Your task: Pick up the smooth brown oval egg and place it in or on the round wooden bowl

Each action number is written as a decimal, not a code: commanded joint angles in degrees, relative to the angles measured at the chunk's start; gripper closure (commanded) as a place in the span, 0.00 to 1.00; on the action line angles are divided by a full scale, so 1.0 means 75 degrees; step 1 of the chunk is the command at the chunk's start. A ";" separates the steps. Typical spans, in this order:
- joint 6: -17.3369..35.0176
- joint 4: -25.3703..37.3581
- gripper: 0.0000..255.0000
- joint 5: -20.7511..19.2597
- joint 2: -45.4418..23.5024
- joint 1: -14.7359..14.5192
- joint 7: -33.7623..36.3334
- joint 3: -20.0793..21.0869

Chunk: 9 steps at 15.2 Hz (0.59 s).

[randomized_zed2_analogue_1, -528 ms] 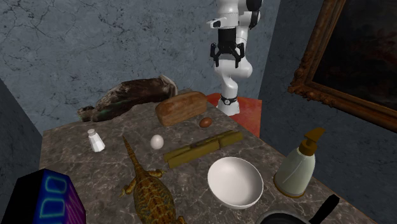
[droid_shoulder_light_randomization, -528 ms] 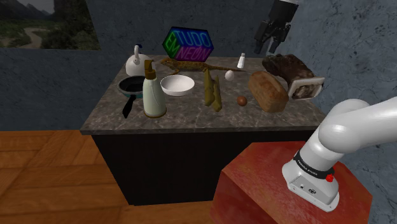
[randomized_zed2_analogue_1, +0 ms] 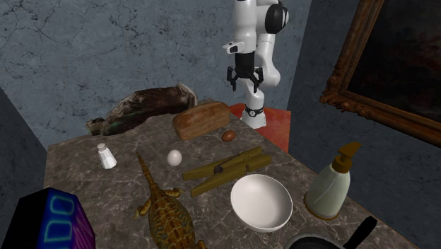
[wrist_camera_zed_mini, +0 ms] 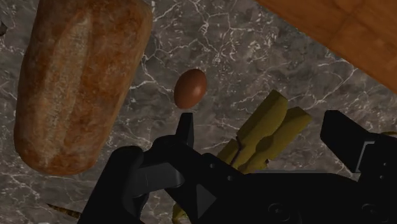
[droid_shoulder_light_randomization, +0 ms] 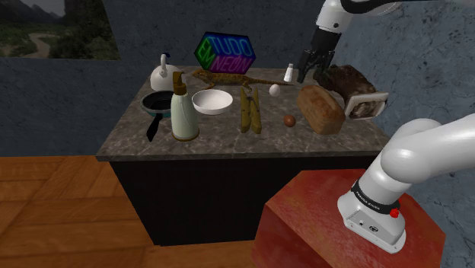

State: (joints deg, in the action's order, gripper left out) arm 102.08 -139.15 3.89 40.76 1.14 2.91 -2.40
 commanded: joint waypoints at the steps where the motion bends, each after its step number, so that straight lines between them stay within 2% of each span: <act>1: 0.0559 -0.0452 0.00 -0.0072 -0.0125 0.0013 -0.0215 -0.0085; 9: 0.2712 -0.1490 0.00 -0.0317 -0.1353 0.0072 -0.1064 -0.0488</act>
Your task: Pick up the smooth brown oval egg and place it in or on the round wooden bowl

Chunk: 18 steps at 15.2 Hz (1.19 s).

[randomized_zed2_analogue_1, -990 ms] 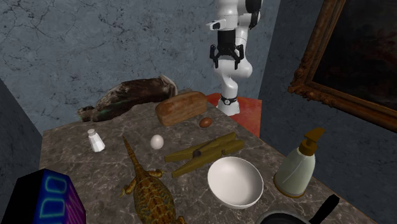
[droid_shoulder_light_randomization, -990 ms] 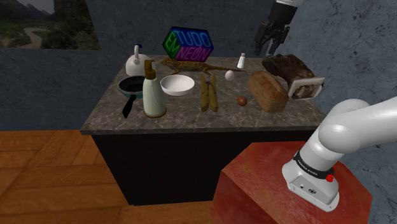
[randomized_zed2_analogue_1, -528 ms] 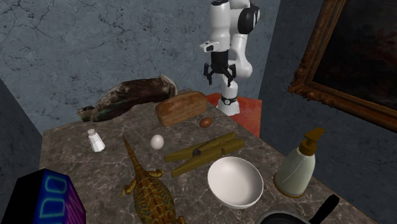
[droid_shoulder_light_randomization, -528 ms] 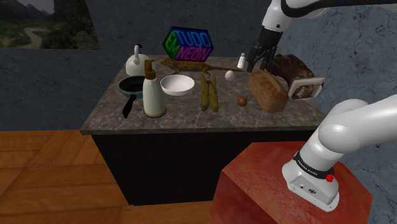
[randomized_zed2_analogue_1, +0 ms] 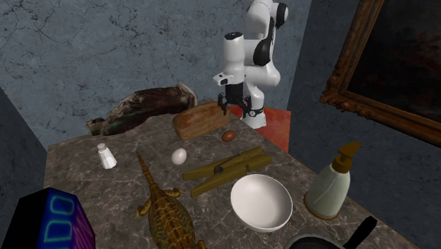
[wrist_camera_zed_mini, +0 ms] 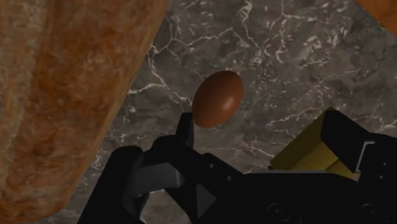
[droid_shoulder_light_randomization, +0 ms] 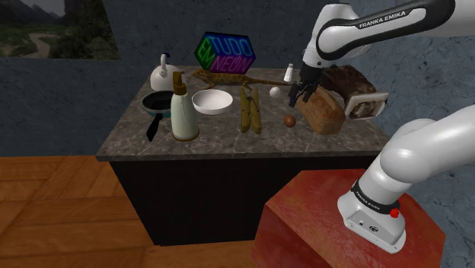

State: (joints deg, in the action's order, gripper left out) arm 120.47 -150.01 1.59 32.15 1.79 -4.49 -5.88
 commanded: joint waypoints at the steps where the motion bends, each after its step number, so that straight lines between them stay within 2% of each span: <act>1: 0.0542 -0.0122 0.00 -0.0031 -0.0421 -0.0013 -0.0186 -0.0080; 5: 0.1688 -0.0329 0.00 -0.0067 -0.1410 -0.0020 -0.0644 -0.0310; 13: 0.2690 -0.0635 0.00 0.0081 -0.2113 -0.0109 -0.0762 -0.0357; 18: 0.2690 -0.0635 0.00 0.0081 -0.2113 -0.0109 -0.0762 -0.0357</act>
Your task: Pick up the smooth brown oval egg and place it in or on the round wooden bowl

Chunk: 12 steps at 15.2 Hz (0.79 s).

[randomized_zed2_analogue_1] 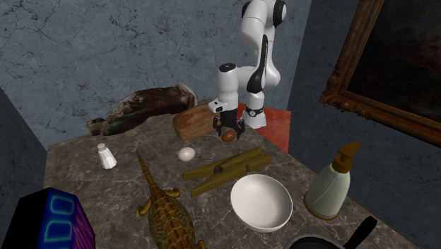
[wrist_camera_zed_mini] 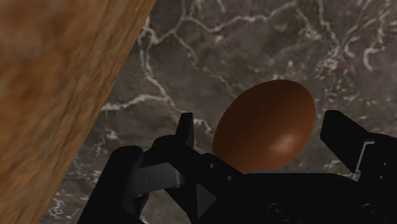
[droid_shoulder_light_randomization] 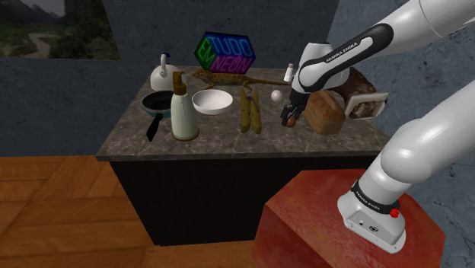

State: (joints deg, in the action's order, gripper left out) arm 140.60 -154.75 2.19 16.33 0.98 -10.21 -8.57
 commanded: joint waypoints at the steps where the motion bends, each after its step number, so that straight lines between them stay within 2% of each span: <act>1: 0.0007 -0.0003 0.00 0.0001 -0.0002 -0.0001 0.0001 0.0001; 3: 0.0005 -0.0002 0.00 0.0001 -0.0002 -0.0001 0.0001 0.0001; 4: 0.0005 -0.0002 1.00 0.0001 -0.0002 -0.0001 0.0001 0.0001; 12: 0.0005 -0.0002 1.00 0.0001 -0.0002 -0.0001 0.0001 0.0001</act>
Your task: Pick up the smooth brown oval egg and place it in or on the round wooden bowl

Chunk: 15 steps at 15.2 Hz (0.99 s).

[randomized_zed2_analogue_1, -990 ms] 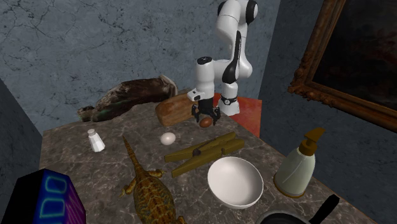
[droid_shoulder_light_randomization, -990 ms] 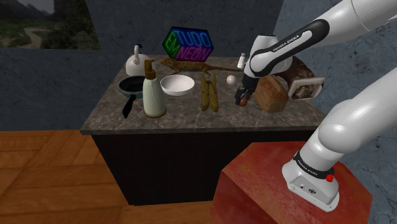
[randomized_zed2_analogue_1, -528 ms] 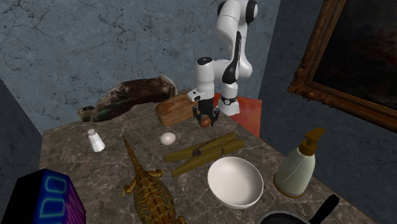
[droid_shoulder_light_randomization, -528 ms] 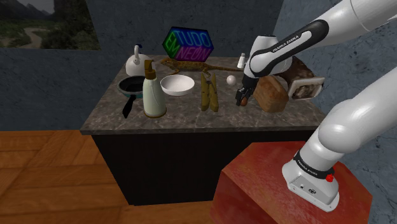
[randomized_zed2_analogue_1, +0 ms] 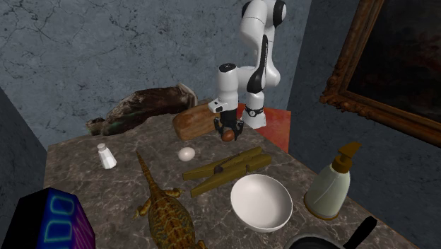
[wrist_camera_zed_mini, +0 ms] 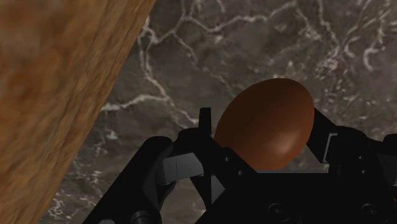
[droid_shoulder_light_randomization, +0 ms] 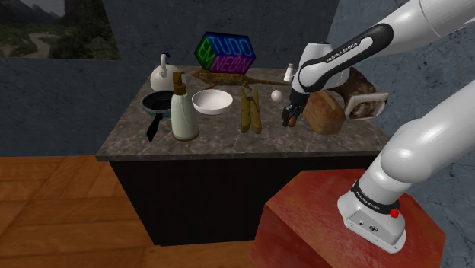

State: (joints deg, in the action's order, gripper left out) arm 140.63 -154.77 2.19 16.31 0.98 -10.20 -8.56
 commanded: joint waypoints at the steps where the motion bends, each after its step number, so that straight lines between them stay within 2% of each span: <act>1: 0.0003 -0.0001 1.00 0.0000 0.0000 0.0000 0.0001 0.0000; 15: -0.1751 0.0698 1.00 -0.0188 0.1064 0.0095 0.0227 0.0118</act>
State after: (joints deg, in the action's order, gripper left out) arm 128.69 -150.07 0.88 23.67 1.61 -8.56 -7.70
